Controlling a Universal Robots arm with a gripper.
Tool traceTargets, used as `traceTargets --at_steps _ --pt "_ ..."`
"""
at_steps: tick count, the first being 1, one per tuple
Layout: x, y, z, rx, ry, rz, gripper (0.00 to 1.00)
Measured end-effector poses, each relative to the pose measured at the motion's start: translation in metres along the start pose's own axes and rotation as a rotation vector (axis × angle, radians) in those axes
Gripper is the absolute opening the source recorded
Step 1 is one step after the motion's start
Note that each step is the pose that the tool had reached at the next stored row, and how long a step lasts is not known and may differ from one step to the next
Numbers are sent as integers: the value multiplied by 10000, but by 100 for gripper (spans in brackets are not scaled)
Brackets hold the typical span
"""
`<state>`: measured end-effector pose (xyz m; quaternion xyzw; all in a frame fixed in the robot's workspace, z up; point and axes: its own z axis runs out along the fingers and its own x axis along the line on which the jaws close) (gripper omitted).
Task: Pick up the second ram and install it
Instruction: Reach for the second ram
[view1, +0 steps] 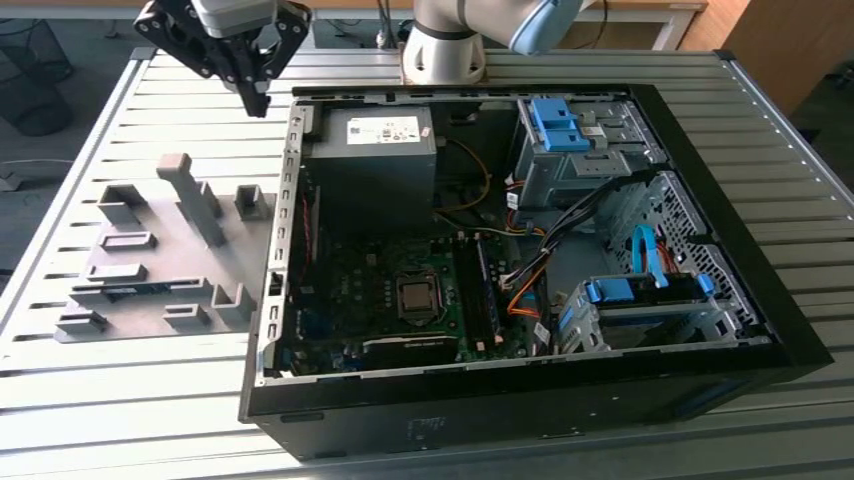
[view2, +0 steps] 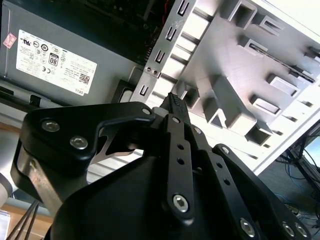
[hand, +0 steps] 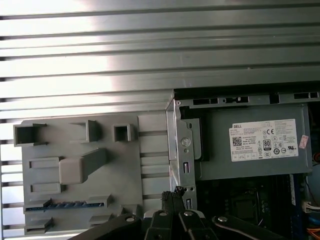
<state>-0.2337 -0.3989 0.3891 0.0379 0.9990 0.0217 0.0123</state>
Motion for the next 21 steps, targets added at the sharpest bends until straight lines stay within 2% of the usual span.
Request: traceTargets --at_steps 21 --pt "145 -12 8 0 3 0 11"
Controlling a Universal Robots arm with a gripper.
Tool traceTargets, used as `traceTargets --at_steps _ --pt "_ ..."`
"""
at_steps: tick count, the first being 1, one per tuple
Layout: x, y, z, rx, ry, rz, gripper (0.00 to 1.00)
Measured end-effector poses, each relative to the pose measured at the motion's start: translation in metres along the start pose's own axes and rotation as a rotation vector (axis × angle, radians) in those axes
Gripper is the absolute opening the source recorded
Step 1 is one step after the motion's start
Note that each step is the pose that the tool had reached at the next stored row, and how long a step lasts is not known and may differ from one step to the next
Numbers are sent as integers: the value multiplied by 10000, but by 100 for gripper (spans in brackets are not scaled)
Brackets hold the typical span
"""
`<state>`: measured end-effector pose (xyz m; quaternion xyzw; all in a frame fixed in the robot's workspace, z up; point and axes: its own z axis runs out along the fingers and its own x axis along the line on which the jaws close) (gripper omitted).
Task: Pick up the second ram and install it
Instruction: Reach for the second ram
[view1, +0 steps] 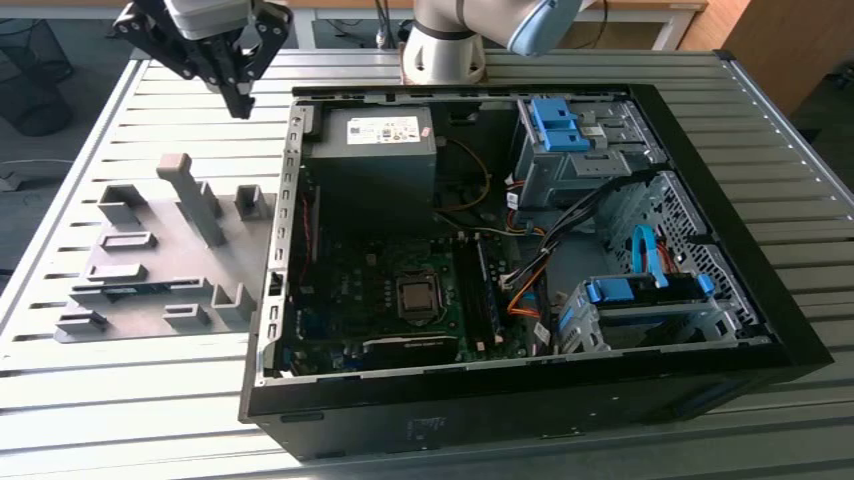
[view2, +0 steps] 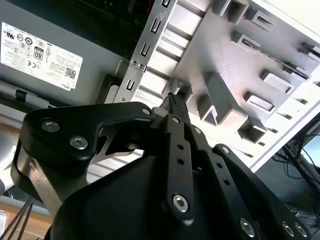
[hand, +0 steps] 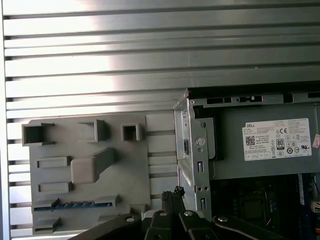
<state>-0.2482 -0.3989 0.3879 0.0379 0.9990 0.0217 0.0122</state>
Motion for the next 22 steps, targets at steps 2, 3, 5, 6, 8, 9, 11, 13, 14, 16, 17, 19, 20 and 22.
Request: traceTargets --at_steps 2,3,5,6,8,9,11,13,14,16,17,19,20,22 --pt "14 -1 1 0 1 0 11" --pt "22 -2 1 0 1 0 11" --pt "37 -3 2 1 2 0 11" --pt "44 -3 2 1 2 0 11" --pt "59 -5 3 1 2 0 11" --pt "67 -5 3 1 2 0 11" --pt "83 -7 4 1 3 0 11" --pt "99 -8 5 0 2 0 11" --pt "107 -8 5 0 3 0 11" --pt "122 -10 6 0 3 0 11" --pt "131 -10 7 0 3 0 11" --pt "145 -11 7 0 2 0 11" --pt "152 -12 7 0 3 0 11" --pt "166 -13 8 1 3 0 11"
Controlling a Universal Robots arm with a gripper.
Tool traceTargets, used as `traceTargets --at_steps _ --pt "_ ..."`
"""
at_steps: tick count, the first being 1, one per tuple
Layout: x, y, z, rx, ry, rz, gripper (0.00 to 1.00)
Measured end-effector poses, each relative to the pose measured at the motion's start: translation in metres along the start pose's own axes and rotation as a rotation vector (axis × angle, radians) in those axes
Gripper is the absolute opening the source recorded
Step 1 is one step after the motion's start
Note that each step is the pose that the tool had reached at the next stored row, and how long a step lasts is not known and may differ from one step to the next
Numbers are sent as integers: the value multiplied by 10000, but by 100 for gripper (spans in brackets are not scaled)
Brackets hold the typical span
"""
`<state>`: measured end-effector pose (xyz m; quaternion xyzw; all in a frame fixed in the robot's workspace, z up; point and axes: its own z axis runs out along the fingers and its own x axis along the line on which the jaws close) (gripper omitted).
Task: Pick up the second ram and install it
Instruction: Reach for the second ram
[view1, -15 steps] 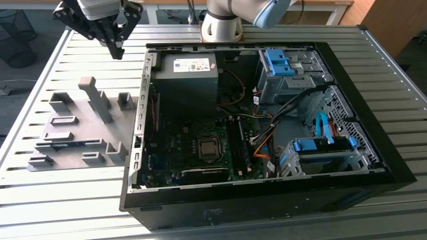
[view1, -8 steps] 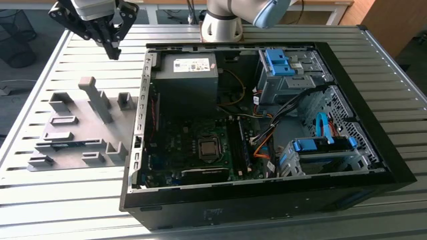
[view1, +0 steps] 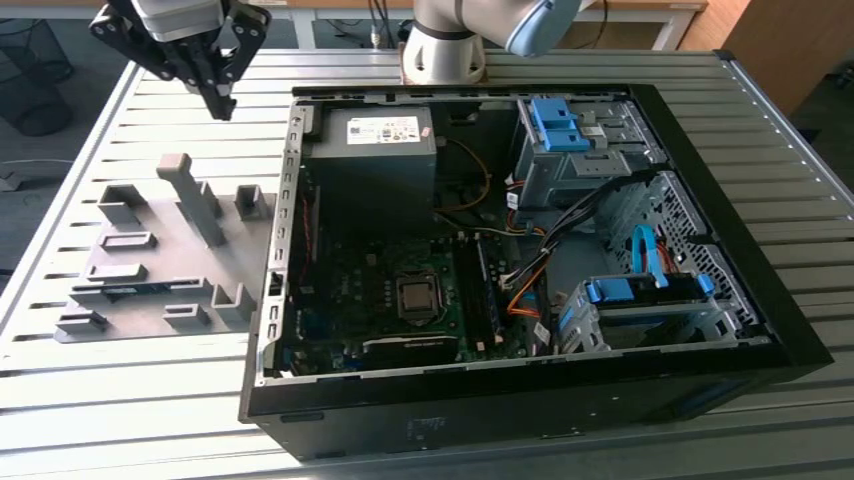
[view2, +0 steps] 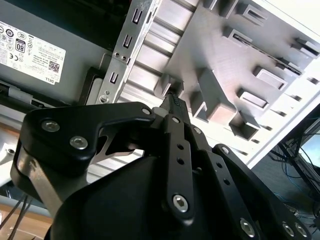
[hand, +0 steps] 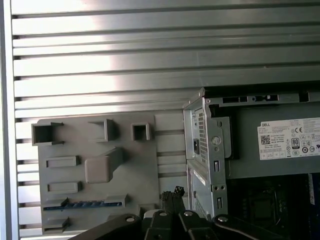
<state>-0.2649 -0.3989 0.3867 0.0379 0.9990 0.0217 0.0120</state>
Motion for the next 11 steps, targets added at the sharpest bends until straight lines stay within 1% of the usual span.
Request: traceTargets --at_steps 11 --pt "87 -7 6 0 2 0 11"
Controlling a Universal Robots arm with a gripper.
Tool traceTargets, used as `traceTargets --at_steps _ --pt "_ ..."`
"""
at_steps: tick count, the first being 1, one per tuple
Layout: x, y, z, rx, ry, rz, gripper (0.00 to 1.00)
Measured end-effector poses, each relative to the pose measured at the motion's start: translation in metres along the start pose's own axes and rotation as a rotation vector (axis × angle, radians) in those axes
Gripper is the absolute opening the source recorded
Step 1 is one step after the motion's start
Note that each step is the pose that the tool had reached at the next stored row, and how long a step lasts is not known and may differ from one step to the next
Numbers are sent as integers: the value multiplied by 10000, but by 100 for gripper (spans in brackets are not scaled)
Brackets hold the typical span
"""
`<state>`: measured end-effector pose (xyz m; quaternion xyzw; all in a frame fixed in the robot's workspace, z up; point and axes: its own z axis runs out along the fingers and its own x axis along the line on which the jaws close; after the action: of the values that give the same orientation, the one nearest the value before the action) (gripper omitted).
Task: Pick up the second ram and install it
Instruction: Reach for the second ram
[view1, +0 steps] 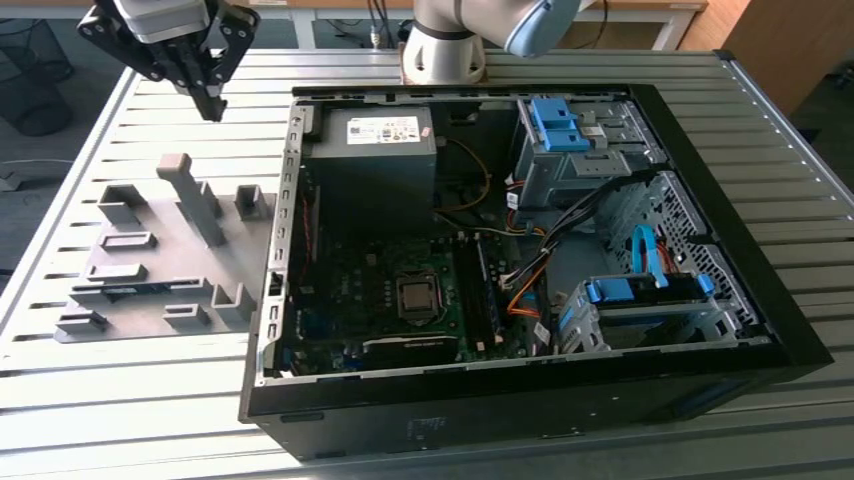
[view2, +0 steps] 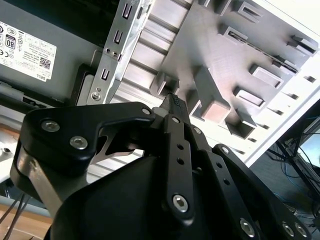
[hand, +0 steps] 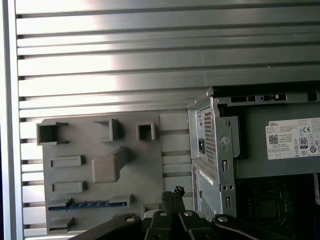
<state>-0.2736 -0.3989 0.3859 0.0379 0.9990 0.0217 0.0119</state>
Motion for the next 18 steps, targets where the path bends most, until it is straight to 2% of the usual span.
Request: traceTargets --at_steps 18 --pt "136 -11 12 1 10 1 11"
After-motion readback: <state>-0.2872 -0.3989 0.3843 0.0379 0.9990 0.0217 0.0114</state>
